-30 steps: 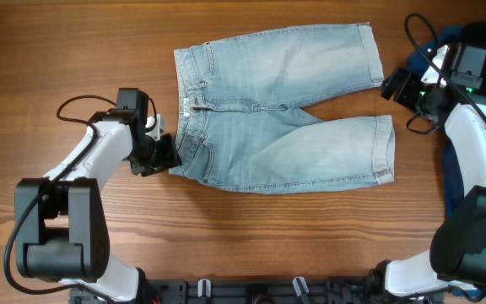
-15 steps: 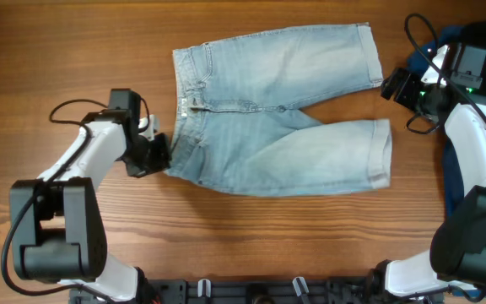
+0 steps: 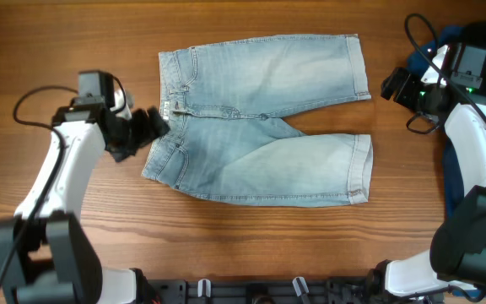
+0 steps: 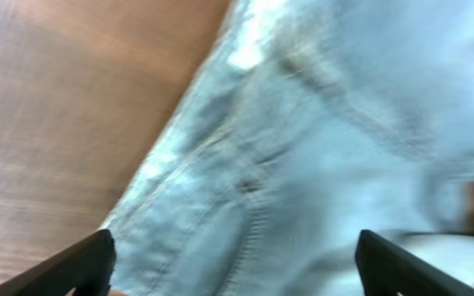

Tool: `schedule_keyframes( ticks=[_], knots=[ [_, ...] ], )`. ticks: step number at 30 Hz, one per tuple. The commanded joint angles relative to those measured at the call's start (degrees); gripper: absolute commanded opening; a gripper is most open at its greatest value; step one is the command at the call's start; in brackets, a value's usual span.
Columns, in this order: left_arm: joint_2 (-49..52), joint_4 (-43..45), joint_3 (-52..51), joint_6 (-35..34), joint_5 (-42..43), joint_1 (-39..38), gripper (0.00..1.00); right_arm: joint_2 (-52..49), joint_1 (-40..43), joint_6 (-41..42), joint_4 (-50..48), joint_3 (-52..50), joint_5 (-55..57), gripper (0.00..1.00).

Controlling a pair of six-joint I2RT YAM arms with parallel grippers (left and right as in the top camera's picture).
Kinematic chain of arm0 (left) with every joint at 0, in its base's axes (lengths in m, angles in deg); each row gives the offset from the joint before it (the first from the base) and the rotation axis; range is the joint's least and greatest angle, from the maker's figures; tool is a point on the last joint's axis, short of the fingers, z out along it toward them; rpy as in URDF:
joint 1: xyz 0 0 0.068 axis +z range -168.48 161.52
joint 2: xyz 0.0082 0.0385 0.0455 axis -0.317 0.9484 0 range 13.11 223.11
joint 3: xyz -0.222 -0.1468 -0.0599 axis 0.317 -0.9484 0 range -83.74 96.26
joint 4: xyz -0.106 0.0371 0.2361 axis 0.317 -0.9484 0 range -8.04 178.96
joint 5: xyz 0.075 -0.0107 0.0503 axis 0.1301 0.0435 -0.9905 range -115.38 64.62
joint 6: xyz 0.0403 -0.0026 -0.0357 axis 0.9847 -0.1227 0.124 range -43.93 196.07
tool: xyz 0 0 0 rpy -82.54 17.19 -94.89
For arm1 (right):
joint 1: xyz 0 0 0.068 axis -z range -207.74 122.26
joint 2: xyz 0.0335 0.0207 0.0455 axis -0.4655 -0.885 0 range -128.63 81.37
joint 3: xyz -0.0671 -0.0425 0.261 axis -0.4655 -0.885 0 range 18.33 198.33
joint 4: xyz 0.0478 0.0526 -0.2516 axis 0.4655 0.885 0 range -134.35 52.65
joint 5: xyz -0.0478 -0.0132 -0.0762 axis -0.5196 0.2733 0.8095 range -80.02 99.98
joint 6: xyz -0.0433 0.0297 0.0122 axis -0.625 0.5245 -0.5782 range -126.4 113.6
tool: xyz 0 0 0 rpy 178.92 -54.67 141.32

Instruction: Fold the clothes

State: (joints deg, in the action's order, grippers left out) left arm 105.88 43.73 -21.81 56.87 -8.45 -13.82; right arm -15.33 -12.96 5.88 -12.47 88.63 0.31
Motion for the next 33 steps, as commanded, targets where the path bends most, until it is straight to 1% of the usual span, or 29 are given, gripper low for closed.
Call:
schedule_keyframes(
  ticks=[1,6,7,13,15,16,18,19,20,22,23,24,25,26,30,32,33],
  knots=[
    [-5.3,2.8,2.7,0.3,7.3,-1.9,1.0,-0.5,0.2,-0.1,-0.2,1.0,-0.7,1.0],
    [-5.3,4.5,2.7,0.3,7.3,-2.7,0.98,-0.5,0.2,-0.1,-0.5,1.0,-0.7,1.0],
    [-5.3,5.2,2.7,0.3,7.3,-2.7,1.0,-0.5,0.2,-0.1,-1.7,1.0,-0.8,1.0],
    [-5.3,5.4,2.7,0.3,7.3,-2.7,1.0,-0.5,0.2,0.3,-7.6,1.0,-0.9,0.99],
    [-5.3,5.4,2.7,0.3,7.3,-2.7,1.0,-0.5,0.2,5.4,-7.1,1.0,-1.0,0.99],
    [-5.3,5.4,2.7,0.3,7.3,-2.7,1.0,-0.5,0.2,10.5,-4.3,1.0,-1.6,1.0],
    [-5.3,5.4,2.7,0.3,7.3,-2.7,1.0,-0.5,0.2,16.2,1.1,1.0,-3.8,1.0],
    [-5.3,5.4,2.7,0.3,7.3,-2.7,1.0,-0.5,0.2,15.7,2.3,1.0,-5.7,0.99],
    [-5.3,5.4,2.7,0.3,7.3,-2.7,1.0,-0.5,0.2,12.1,3.9,1.0,-7.9,1.0],
    [-5.3,5.4,2.7,0.3,7.3,-2.7,1.0,-0.5,0.2,5.8,6.6,1.0,-8.1,1.0],
    [-5.3,5.4,2.7,0.3,7.3,-2.7,1.0,-0.5,0.2,5.5,9.1,1.0,-8.5,0.99],
    [-5.3,5.4,2.7,0.3,7.3,-2.7,1.0,-0.5,0.2,5.4,12.2,1.0,-8.9,0.97],
    [-5.3,5.4,2.7,0.3,7.3,-2.7,1.0,-0.5,0.2,3.9,13.8,1.0,-9.6,0.91],
    [-5.3,5.4,2.7,0.3,7.3,-2.7,1.0,-0.5,0.2,1.0,15.2,1.0,-10.9,0.82],
    [-5.3,5.4,2.7,0.3,7.3,-2.7,1.0,-0.5,0.2,-5.4,19.8,1.0,-11.4,0.74],
    [-5.3,5.4,2.7,0.3,7.3,-2.7,1.0,-0.5,0.2,-7.5,21.2,0.9,-11.5,0.74],
    [-5.3,5.4,2.7,0.3,7.3,-2.7,1.0,-0.5,0.2,-7.6,21.7,0.8,-12.6,0.73]
  ],
)
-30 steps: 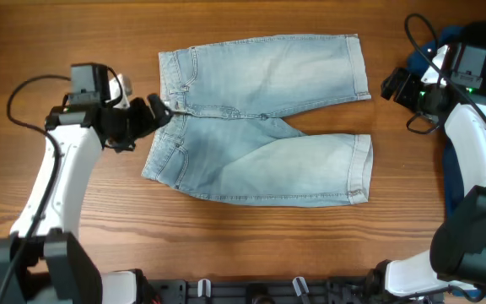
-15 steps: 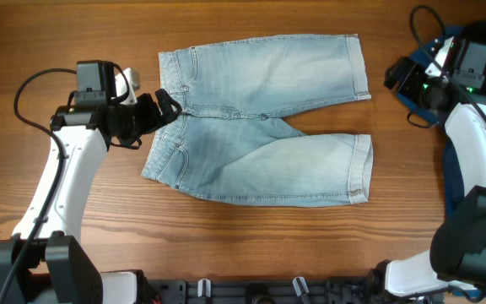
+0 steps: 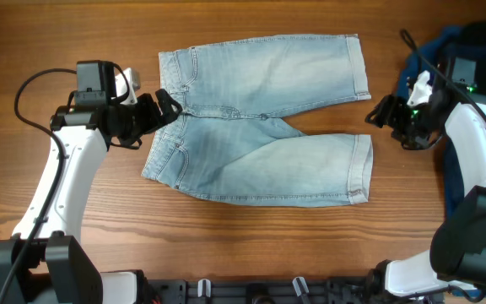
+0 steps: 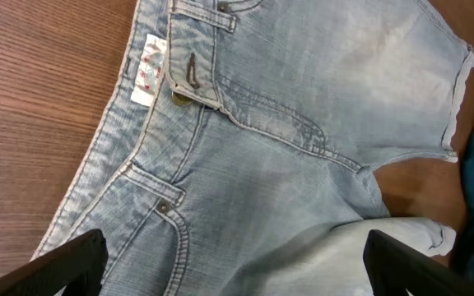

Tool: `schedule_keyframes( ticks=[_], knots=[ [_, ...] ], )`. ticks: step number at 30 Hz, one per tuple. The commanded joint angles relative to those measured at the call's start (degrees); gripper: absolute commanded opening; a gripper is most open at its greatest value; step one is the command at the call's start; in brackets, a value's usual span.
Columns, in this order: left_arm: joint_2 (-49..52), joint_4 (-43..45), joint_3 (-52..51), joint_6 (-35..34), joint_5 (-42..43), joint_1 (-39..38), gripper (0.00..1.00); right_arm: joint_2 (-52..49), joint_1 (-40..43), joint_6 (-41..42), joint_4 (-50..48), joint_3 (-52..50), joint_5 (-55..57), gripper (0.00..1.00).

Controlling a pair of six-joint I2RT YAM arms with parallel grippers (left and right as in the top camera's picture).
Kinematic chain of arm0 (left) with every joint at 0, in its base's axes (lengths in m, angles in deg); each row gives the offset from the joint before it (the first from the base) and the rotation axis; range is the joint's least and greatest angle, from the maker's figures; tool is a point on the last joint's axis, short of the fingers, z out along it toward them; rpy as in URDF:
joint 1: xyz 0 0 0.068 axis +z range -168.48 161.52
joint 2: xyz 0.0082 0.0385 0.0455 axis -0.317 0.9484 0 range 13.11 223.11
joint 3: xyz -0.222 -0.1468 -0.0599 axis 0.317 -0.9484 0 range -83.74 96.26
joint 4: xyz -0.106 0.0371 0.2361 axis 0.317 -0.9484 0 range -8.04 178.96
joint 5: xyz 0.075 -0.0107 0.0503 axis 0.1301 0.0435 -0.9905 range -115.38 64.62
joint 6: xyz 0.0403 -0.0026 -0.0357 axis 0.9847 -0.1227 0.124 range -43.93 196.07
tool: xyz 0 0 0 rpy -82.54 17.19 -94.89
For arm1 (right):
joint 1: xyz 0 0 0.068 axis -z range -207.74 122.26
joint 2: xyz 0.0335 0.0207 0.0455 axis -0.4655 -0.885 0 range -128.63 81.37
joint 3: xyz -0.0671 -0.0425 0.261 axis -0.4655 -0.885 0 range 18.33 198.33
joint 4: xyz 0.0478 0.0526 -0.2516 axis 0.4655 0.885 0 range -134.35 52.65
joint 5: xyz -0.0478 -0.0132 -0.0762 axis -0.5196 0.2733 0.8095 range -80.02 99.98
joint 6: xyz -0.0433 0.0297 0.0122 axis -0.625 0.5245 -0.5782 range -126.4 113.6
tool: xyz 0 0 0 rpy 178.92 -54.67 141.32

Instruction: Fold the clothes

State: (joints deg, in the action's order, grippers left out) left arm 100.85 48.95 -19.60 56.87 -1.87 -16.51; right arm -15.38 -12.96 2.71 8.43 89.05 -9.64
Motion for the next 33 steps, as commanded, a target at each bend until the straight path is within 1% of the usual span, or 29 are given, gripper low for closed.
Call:
schedule_keyframes(
  ticks=[1,4,6,7,11,13,16,17,20,22,24,26,27,28,30,32,33],
  knots=[
    [-0.3,0.2,0.5,0.3,0.7,0.0,1.0,-0.4,0.2,-4.5,1.1,0.2,-4.3,0.71],
    [-0.3,0.2,0.5,0.3,0.7,0.0,1.0,-0.5,0.2,-4.5,0.5,-0.9,-5.3,0.68],
    [-0.3,0.2,0.5,0.3,0.7,0.0,1.0,-0.5,0.1,-4.7,-1.1,-2.4,-7.3,0.62],
    [-0.3,0.2,0.5,0.3,0.7,0.0,1.0,-0.5,-0.2,-4.9,-2.1,-3.3,-8.8,0.61],
    [-0.3,0.2,0.5,0.3,0.7,0.0,1.0,-0.5,-2.1,-4.5,-7.4,-7.3,-8.9,0.6],
    [-0.3,0.2,0.5,0.3,0.7,0.0,1.0,-0.7,-2.8,-4.6,-11.0,-9.2,-7.6,0.6],
    [-0.3,0.2,0.5,0.3,0.7,0.0,1.0,-0.7,-2.9,-4.3,-14.7,-11.7,-0.6,0.6],
    [-0.3,0.2,0.5,0.3,0.7,0.0,1.0,-0.7,-2.9,-3.2,-15.3,-12.3,1.9,0.61],
    [-0.3,0.2,0.5,0.3,0.7,0.0,1.0,-0.7,-2.9,3.6,-15.8,-12.3,7.0,0.61],
    [-0.3,0.2,0.5,0.3,0.7,0.0,1.0,-0.8,-2.9,7.6,-15.7,-12.3,6.6,0.61],
    [-0.3,0.2,0.5,0.3,0.7,0.0,1.0,-1.1,-2.9,9.4,-15.9,-12.4,5.6,0.6],
    [-0.3,0.2,0.5,0.3,0.7,0.0,1.0,-1.4,-3.0,12.3,-18.0,-13.5,4.2,0.54],
    [-0.3,0.2,0.5,0.3,0.7,0.0,1.0,-1.4,-2.9,13.8,-19.1,-14.4,3.5,0.49],
    [-0.3,0.2,0.5,0.3,0.7,0.0,1.0,-1.4,-3.0,14.8,-20.9,-15.6,2.0,0.46],
    [-0.3,0.2,0.5,0.3,0.7,0.0,1.0,-1.4,-2.9,16.4,-24.8,-17.9,-1.1,0.37],
    [-0.3,0.2,0.5,0.3,0.7,0.0,1.0,-1.4,-2.9,17.0,-26.6,-18.8,-1.0,0.3],
    [-0.3,0.2,0.5,0.3,0.7,0.0,1.0,-1.4,-2.9,17.0,-27.6,-19.3,-1.0,0.19]
  ],
)
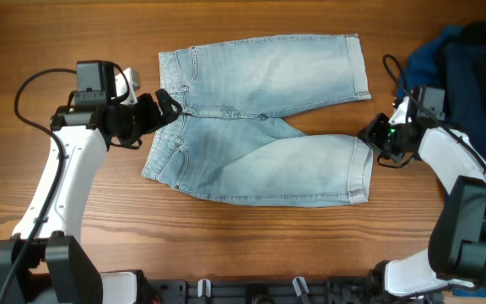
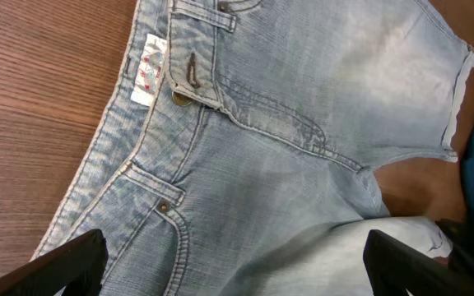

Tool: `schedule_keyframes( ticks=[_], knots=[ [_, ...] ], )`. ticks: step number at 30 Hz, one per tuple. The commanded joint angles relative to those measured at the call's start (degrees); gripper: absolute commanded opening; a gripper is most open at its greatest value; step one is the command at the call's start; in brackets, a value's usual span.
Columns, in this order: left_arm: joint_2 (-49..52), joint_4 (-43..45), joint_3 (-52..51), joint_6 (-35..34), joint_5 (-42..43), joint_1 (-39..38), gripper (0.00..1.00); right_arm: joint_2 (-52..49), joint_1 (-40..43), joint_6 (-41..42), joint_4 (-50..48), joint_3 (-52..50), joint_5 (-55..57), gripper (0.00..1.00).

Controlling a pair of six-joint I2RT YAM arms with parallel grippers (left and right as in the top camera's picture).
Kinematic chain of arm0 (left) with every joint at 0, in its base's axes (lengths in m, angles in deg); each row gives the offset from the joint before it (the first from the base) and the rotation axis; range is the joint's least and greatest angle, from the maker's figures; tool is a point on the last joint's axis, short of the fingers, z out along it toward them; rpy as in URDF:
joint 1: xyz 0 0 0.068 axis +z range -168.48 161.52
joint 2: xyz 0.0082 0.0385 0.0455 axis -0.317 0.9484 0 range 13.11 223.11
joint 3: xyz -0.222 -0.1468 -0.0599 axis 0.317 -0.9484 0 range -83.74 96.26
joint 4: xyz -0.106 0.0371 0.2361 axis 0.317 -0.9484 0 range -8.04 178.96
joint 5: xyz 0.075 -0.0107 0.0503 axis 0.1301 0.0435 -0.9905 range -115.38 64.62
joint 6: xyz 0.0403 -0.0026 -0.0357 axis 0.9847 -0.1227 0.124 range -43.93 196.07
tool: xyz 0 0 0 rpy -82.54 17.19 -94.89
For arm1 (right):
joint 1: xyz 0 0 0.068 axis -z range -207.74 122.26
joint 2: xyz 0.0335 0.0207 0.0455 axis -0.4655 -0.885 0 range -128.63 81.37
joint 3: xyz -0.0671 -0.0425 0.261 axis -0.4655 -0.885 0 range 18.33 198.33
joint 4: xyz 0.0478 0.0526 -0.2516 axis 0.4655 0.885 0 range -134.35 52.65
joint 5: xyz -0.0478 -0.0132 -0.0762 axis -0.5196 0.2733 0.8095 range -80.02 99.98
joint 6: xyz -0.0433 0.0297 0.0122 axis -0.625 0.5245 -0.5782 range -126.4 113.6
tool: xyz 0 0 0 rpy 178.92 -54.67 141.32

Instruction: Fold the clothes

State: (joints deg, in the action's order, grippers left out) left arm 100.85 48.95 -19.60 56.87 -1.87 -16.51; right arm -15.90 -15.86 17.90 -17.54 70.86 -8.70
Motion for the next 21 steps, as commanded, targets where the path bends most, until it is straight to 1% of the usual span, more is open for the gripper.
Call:
schedule_keyframes(
  ticks=[1,2,3,4,7,11,12,13,14,15,16,17,18,19,20,21],
  knots=[
    [-0.3,0.2,0.5,0.3,0.7,0.0,1.0,-0.8,0.0,0.9,-3.2,-1.4,-1.8,0.09],
    [-0.3,0.2,0.5,0.3,0.7,0.0,1.0,-0.8,0.0,-0.3,-4.2,-1.4,-1.0,0.04],
    [-0.3,0.2,0.5,0.3,0.7,0.0,1.0,-0.8,0.0,-1.7,-5.6,-1.3,-0.1,0.04],
    [-0.3,0.2,0.5,0.3,0.7,0.0,1.0,-0.8,0.4,-5.2,-7.6,-1.2,0.4,0.04],
    [-0.3,0.2,0.5,0.3,0.7,0.0,1.0,-0.8,2.2,-7.8,-9.4,-1.1,3.0,0.04],
    [-0.3,0.2,0.5,0.3,0.7,0.0,1.0,-0.8,2.7,-8.1,-9.2,-1.3,3.3,0.04],
    [-0.3,0.2,0.5,0.3,0.7,0.0,1.0,-0.8,2.7,-9.0,-9.4,-1.3,3.7,0.09],
    [-0.3,0.2,0.5,0.3,0.7,0.0,1.0,-0.8,2.7,-9.4,-9.6,-1.1,3.7,0.24],
    [-0.3,0.2,0.5,0.3,0.7,0.0,1.0,-0.7,2.8,-9.3,-9.7,-0.6,3.6,0.33],
    [-0.3,0.2,0.5,0.3,0.7,0.0,1.0,-0.4,2.8,-9.6,-9.5,0.9,2.9,0.4],
    [-0.3,0.2,0.5,0.3,0.7,0.0,1.0,0.2,2.8,-11.1,-9.2,2.5,1.2,0.43],
    [-0.3,0.2,0.5,0.3,0.7,0.0,1.0,1.5,2.8,-11.8,-7.9,6.0,0.6,0.53],
    [-0.3,0.2,0.5,0.3,0.7,0.0,1.0,2.0,2.8,-12.4,-7.0,7.9,0.6,0.55],
    [-0.3,0.2,0.5,0.3,0.7,0.0,1.0,2.2,2.7,-12.5,-6.0,9.4,0.4,0.56],
    [-0.3,0.2,0.5,0.3,0.7,0.0,1.0,2.3,2.4,-14.7,-4.5,11.3,-2.8,0.51],
    [-0.3,0.2,0.5,0.3,0.7,0.0,1.0,2.3,1.6,-15.8,-3.3,12.1,-7.5,0.32]
  ],
)
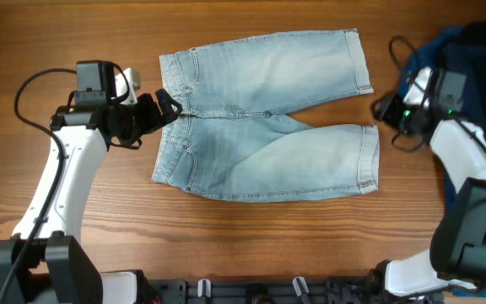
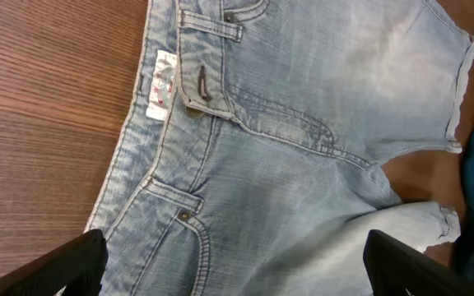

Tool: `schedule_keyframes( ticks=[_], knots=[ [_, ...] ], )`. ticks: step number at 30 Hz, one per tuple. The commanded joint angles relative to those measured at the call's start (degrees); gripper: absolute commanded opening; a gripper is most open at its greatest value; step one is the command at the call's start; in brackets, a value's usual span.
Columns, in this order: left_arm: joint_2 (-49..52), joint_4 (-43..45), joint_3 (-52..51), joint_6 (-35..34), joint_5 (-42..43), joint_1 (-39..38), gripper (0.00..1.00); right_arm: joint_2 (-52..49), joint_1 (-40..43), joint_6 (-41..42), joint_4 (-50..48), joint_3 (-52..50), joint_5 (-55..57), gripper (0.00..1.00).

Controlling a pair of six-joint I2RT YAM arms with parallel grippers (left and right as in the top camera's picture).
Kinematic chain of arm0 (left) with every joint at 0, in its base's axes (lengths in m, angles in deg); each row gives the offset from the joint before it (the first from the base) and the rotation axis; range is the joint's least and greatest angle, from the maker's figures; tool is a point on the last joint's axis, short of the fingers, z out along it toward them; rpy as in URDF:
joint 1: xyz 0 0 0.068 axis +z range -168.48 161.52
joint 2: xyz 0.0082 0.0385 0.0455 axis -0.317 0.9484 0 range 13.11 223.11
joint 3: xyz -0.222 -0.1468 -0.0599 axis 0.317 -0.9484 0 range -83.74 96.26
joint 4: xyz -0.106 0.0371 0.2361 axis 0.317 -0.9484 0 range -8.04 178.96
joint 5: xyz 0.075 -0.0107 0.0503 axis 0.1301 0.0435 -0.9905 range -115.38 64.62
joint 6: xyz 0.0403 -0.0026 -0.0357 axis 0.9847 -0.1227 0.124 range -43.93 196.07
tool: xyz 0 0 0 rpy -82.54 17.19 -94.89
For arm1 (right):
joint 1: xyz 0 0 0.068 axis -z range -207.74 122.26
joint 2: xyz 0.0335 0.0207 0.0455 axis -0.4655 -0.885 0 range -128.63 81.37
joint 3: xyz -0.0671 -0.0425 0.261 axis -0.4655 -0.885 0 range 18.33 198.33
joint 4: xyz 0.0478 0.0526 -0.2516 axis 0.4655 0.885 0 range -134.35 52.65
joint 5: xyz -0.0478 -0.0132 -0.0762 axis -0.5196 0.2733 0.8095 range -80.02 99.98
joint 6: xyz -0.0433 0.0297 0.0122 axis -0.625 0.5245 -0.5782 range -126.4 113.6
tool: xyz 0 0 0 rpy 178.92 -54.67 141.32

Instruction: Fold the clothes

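Observation:
Light blue denim shorts lie flat mid-table, waistband to the left and both legs pointing right. In the left wrist view the shorts fill the frame, with the button and white label showing. My left gripper hovers open over the waistband by the fly, and its left wrist view shows only denim under its wide-apart black fingertips. My right gripper sits just right of the leg hems, level with the gap between them. Whether it is open cannot be made out.
A heap of dark blue clothes lies at the table's far right, behind and beside my right arm. Bare wooden tabletop surrounds the shorts. A black rail runs along the near edge.
My right gripper was at the near leg's hem and is now further back and to the right. The shorts have shifted a little to the right, and the near leg lies straighter. The left arm stayed put.
At first my left gripper was low at the waistband's near part and my right was far off by the dark heap. Then the left sat open by the fly, where it remains. The right came in to the near leg's hem. Now the shorts lie shifted right.

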State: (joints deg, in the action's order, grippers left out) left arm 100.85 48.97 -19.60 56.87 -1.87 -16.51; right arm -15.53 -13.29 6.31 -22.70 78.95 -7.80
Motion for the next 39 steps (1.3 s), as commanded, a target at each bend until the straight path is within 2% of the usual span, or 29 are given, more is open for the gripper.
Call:
schedule_keyframes(
  ticks=[1,2,7,11,14,20,23,27,30,33,35,39],
  knots=[
    [-0.3,0.2,0.5,0.3,0.7,0.0,1.0,1.9,-1.6,-4.2,2.4,4.0,-11.0,0.07],
    [-0.3,0.2,0.5,0.3,0.7,0.0,1.0,1.9,-2.3,-4.2,3.4,3.8,-13.1,0.04],
    [-0.3,0.2,0.5,0.3,0.7,0.0,1.0,0.6,-8.3,-5.5,6.7,0.1,-15.1,0.04],
    [-0.3,0.2,0.5,0.3,0.7,0.0,1.0,-2.2,-10.6,-5.7,5.8,-3.3,-5.3,0.04],
    [-0.3,0.2,0.5,0.3,0.7,0.0,1.0,-6.0,-10.6,-5.6,2.0,-6.6,3.1,0.04],
    [-0.3,0.2,0.5,0.3,0.7,0.0,1.0,-11.0,-10.5,-2.2,-7.4,-6.4,4.7,0.04],
    [-0.3,0.2,0.5,0.3,0.7,0.0,1.0,-8.3,-10.5,-2.3,-4.3,-2.1,3.6,0.04],
    [-0.3,0.2,0.5,0.3,0.7,0.0,1.0,0.0,-10.5,-2.3,6.6,4.5,3.4,0.04],
    [-0.3,0.2,0.5,0.3,0.7,0.0,1.0,6.2,-10.5,-2.1,17.2,4.8,1.0,0.04],
    [-0.3,0.2,0.5,0.3,0.7,0.0,1.0,7.0,-10.5,1.1,25.2,3.9,1.3,0.04],
    [-0.3,0.2,0.5,0.3,0.7,0.0,1.0,6.4,-10.5,1.4,24.3,1.4,1.8,0.04],
    [-0.3,0.2,0.5,0.3,0.7,0.0,1.0,3.5,-10.4,5.5,14.7,-5.0,6.3,0.04]
  ],
)
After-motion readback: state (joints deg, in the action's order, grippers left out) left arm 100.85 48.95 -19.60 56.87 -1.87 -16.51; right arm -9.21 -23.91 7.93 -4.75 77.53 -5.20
